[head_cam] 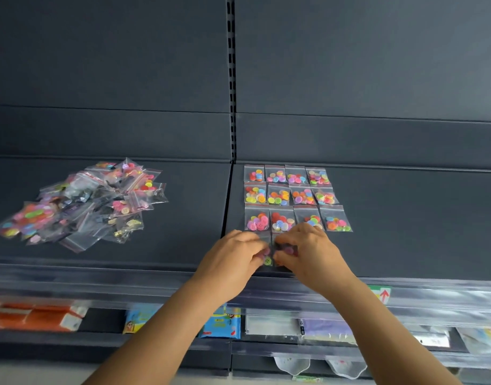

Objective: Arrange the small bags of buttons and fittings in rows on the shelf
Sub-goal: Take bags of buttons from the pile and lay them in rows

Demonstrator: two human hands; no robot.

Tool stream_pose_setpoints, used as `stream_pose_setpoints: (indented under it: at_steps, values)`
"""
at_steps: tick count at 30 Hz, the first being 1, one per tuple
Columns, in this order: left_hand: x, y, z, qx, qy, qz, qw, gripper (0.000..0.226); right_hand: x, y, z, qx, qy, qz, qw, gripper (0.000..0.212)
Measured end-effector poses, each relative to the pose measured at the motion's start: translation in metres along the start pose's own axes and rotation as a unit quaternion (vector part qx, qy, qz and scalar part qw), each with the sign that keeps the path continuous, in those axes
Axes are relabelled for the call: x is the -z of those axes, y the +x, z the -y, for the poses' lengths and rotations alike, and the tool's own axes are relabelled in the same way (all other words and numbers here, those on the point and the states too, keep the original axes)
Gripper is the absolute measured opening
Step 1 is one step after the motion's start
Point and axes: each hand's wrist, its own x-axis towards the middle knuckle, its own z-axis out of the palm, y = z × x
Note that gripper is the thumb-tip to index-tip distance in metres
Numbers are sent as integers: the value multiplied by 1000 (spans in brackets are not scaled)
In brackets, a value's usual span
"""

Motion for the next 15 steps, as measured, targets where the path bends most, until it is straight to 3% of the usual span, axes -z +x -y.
stream_pose_setpoints:
  at_steps: [2, 6, 15]
  values:
    - [1, -1, 1, 6, 11, -8, 1000, 36, 1, 2, 3, 12, -8, -7, 1000, 13]
    - [8, -5, 7, 40, 23, -33, 998, 46, 2, 11, 17, 47, -14, -14, 999, 36]
    - [52, -30, 68, 115, 75, -103, 985, 53, -24, 57, 88, 143, -30, -14, 989, 49]
